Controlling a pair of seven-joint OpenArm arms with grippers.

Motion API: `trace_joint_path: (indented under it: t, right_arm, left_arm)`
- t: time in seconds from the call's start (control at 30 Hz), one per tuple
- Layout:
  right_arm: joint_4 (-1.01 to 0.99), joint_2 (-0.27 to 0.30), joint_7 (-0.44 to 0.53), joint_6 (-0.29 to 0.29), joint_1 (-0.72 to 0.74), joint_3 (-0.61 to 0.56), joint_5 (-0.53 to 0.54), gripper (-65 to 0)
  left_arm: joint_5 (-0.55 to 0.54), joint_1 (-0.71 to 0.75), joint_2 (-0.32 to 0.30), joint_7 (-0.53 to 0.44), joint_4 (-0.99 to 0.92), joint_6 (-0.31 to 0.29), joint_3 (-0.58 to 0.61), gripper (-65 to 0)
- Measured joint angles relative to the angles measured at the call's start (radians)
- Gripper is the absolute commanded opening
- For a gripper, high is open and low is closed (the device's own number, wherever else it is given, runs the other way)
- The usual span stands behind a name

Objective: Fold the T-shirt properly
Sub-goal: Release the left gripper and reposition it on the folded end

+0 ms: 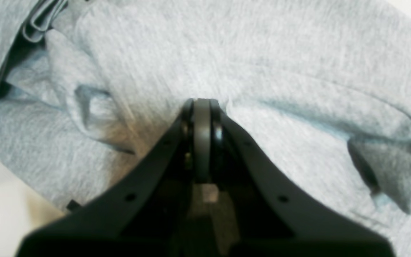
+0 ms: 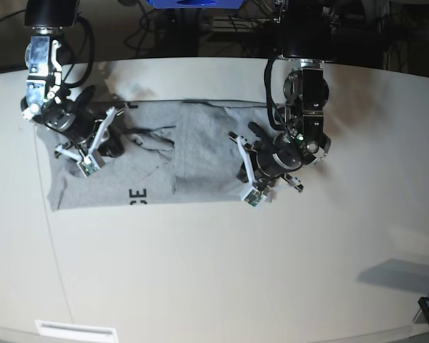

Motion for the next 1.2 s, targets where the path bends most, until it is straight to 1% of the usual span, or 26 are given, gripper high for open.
trace_joint_path:
  t: [0.1, 0.17, 0.23, 0.33, 0.47, 0.6, 0.63, 0.87, 0.93, 1.03, 1.07, 1.17, 1.2]
  right_arm:
    - [0.000, 0.000, 0.000, 0.000, 0.000, 0.000, 0.000, -64.9]
    - [0.000, 0.000, 0.000, 0.000, 0.000, 0.000, 0.000, -64.9]
    - [0.000, 0.000, 0.000, 0.000, -0.001, 0.000, 0.000, -64.9]
    - [0.000, 0.000, 0.000, 0.000, -0.001, 0.000, 0.000, -64.9]
    - [0.001, 0.000, 0.001, 0.000, -0.003, 0.000, 0.000, -64.9]
    - [0.002, 0.000, 0.001, 0.000, -0.004, 0.000, 0.000, -64.9]
    - [0.003, 0.000, 0.000, 0.000, -0.004, 0.000, 0.000, -64.9]
    - [0.003, 0.000, 0.003, 0.000, -0.006, 0.000, 0.000, -64.9]
    - [0.003, 0.000, 0.003, 0.000, -0.005, 0.000, 0.000, -64.9]
    - [0.003, 0.000, 0.000, 0.000, -0.005, 0.000, 0.000, -64.9]
    - [0.003, 0.000, 0.000, 0.000, -0.005, 0.000, 0.000, -64.9]
    - [0.003, 0.000, 0.000, 0.000, -0.005, 0.000, 0.000, -64.9]
    - [0.003, 0.000, 0.002, 0.000, -0.005, 0.000, 0.000, -64.9]
  left_arm:
    - [0.076, 0.005, 0.001, -0.080, -0.012, 0.003, -0.007, -65.0]
    - [0.124, 0.009, 0.002, -0.097, -0.012, 0.003, -0.006, -65.0]
    - [0.142, 0.008, 0.002, -0.101, -0.013, 0.003, -0.007, -65.0]
    - [0.146, 0.008, 0.002, -0.099, 0.006, 0.003, -0.011, -65.0]
    - [0.148, 0.021, 0.001, -0.098, 0.129, 0.003, -0.011, -65.0]
    - [0.152, 0.101, 0.002, -0.100, 0.230, 0.003, 0.001, -65.0]
    - [0.153, 0.123, 0.001, -0.100, 0.234, -0.005, 0.002, -65.0]
    - [0.153, 0.231, 0.001, -0.097, 0.237, 0.000, -0.011, -65.0]
    - [0.151, 0.238, -0.008, -0.105, 0.211, 0.000, -0.011, -65.0]
    - [0.116, 0.230, -0.022, -0.175, 0.129, 0.011, -0.014, -65.0]
    - [0.107, 0.222, -0.024, -0.186, 0.114, 0.011, -0.015, -65.0]
    - [0.103, 0.220, -0.030, -0.182, 0.125, 0.011, -0.015, -65.0]
    - [0.111, 0.222, -0.030, -0.162, 0.144, 0.010, -0.014, -65.0]
